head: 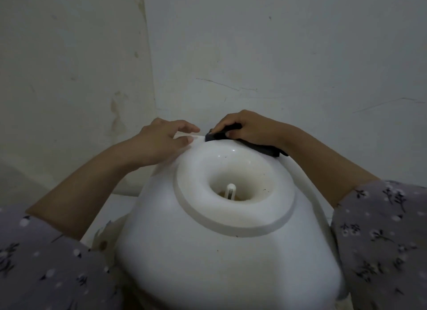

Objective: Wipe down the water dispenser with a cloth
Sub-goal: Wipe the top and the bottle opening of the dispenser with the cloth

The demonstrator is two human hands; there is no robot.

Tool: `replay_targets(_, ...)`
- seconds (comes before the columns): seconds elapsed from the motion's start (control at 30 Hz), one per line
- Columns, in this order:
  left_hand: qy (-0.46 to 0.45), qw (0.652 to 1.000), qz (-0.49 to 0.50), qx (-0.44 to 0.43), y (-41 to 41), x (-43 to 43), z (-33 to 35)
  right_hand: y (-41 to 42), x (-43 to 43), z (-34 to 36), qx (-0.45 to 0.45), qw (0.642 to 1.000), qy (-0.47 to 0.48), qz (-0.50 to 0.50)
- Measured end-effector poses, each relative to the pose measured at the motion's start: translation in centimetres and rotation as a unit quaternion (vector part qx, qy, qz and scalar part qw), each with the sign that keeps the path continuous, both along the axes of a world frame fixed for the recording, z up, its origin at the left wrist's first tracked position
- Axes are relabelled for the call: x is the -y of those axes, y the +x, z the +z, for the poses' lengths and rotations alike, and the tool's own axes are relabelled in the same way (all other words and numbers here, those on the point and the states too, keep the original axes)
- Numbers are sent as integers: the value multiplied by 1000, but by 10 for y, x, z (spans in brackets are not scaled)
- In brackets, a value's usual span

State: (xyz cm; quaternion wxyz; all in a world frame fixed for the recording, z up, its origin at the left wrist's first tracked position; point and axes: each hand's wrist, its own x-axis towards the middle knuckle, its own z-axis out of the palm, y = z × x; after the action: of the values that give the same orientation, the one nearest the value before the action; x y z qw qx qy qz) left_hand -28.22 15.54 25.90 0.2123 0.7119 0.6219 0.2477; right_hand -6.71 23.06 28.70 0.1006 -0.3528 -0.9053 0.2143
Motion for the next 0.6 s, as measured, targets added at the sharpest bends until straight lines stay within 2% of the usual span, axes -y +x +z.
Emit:
replay_targets(0.17, -4, 999, 49, 3, -21, 1, -9, -24, 4, 6, 17, 1000, 1, 22)
replay_targets(0.53, 11, 997, 66, 27, -34, 5, -14, -72, 28, 7, 26, 997, 36, 67)
replay_targets(0.6, 1, 998, 60, 23, -37, 7, -14, -66, 28, 8, 7, 998, 32, 54)
